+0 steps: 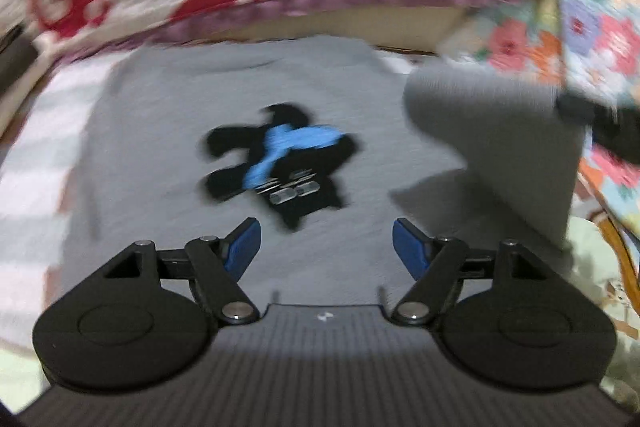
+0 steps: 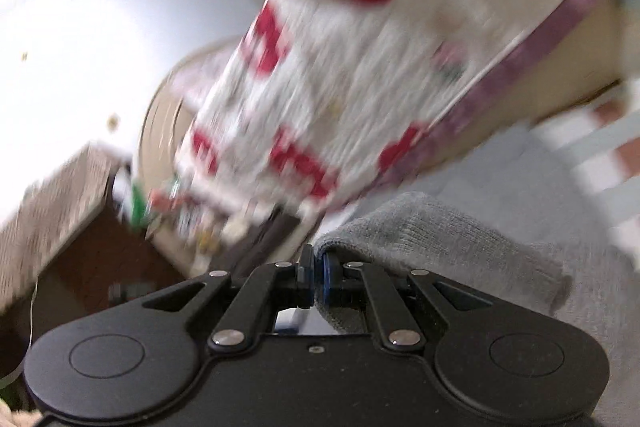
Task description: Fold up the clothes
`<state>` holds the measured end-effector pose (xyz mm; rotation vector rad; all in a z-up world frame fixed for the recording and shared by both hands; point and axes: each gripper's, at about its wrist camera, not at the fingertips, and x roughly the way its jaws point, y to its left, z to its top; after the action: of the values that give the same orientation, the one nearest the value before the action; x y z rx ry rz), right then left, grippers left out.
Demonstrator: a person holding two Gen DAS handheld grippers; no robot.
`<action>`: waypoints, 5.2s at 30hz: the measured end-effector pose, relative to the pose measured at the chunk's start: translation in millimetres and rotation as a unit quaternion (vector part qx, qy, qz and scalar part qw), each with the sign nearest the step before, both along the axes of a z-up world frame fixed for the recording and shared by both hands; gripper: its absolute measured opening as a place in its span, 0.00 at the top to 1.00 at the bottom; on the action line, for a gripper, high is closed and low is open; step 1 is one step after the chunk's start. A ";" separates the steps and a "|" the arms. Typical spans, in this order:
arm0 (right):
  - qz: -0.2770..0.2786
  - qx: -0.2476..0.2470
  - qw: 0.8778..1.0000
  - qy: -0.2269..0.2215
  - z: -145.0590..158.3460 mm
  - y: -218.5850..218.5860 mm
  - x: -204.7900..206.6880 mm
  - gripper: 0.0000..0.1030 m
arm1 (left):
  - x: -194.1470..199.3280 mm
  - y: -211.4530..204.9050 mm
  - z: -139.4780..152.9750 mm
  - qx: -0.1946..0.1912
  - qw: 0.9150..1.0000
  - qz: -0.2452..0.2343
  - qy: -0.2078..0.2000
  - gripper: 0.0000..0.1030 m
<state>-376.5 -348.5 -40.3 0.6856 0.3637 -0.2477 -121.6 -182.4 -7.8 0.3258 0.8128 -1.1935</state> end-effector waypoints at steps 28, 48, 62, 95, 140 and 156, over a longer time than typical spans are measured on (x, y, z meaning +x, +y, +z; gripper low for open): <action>-0.086 -0.178 0.952 0.233 -19.1 59.4 -124.8 0.56 | -60.3 -7.0 -58.7 0.056 0.992 -0.090 0.063 0.20; -0.234 -0.197 0.933 0.187 -30.3 47.4 -124.0 0.88 | -79.9 -30.1 13.0 -0.020 0.997 0.025 -0.066 0.82; -0.247 -0.222 0.912 0.240 -45.9 55.2 -124.1 0.95 | -43.7 -0.1 -65.8 0.048 0.990 0.130 0.032 0.79; -0.261 -0.133 0.912 0.287 -34.9 49.3 -142.2 0.50 | 41.6 95.0 -44.3 0.065 0.943 0.315 0.079 0.52; -0.231 0.300 0.924 0.049 -86.4 40.1 -125.8 0.32 | 32.4 122.2 -93.5 0.096 0.881 0.338 0.316 0.17; -0.243 0.303 0.922 -0.002 -85.7 16.4 -119.1 0.32 | 45.5 136.6 -91.7 0.024 0.872 0.397 0.285 0.37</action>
<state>-495.7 -332.0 -126.0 1.3909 0.2587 -0.6203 -76.1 -45.8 -99.6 -0.3384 1.3214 -0.4681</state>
